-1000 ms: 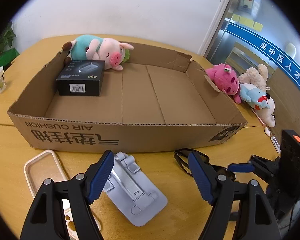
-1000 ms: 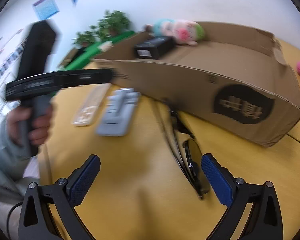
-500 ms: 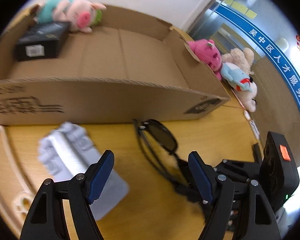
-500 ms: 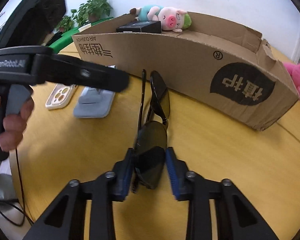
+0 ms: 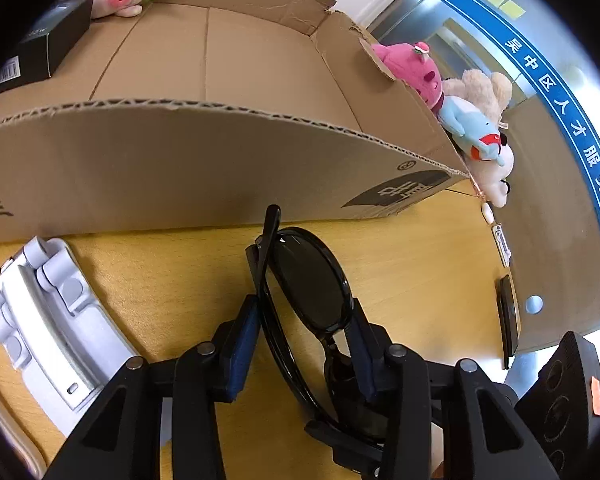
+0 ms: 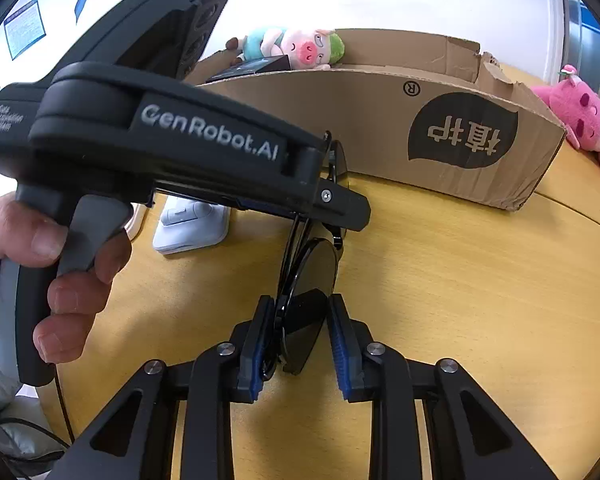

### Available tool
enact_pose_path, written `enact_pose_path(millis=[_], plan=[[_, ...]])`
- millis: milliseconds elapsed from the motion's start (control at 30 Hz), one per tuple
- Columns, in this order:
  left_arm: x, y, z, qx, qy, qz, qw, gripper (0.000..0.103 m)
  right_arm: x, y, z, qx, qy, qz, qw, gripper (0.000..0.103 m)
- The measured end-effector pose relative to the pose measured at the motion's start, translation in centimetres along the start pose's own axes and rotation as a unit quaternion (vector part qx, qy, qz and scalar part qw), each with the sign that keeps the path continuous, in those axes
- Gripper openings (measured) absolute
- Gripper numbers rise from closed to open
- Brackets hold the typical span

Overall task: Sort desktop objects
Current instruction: 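Close both grippers together on the sunglasses frame, then lift the sunglasses with both grippers and carry them over the box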

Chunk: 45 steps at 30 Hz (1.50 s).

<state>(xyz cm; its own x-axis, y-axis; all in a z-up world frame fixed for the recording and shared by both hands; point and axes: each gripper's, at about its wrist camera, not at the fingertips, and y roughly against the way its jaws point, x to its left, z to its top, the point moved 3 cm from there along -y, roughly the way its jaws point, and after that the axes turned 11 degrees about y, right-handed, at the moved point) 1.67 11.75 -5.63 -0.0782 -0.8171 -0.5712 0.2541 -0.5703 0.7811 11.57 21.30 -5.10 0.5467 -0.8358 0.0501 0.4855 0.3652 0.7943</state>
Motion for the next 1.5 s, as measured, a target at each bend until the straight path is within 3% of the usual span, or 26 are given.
enact_pose_path(millis=[233, 500, 733, 1000, 1200, 1500], plan=[[-0.8, 2.2, -0.2, -0.028, -0.009, 0.003, 0.9996, 0.04, 1.0, 1.6, 0.4, -0.033, 0.006, -0.009, 0.999, 0.026], [-4.5, 9.0, 1.2, -0.101, -0.063, -0.007, 0.9929, 0.04, 2.2, 7.0, 3.7, -0.106, 0.033, -0.041, 0.993, 0.026], [-9.5, 13.9, 6.3, -0.164, -0.13, -0.006, 0.9778, 0.04, 0.8, 11.1, 9.6, -0.172, 0.044, -0.064, 0.982, 0.026], [-13.3, 16.4, 14.1, -0.191, -0.173, -0.007, 0.9661, 0.04, -3.6, 12.7, 17.9, -0.218, 0.049, -0.087, 0.971, 0.026], [-14.4, 15.2, 20.9, -0.181, -0.173, -0.016, 0.968, 0.04, -8.4, 12.6, 23.5, -0.232, 0.026, -0.087, 0.969, 0.024], [-12.6, 6.5, 29.2, -0.119, -0.133, -0.017, 0.9839, 0.039, -15.9, 5.6, 27.3, -0.174, -0.019, -0.076, 0.982, 0.024]])
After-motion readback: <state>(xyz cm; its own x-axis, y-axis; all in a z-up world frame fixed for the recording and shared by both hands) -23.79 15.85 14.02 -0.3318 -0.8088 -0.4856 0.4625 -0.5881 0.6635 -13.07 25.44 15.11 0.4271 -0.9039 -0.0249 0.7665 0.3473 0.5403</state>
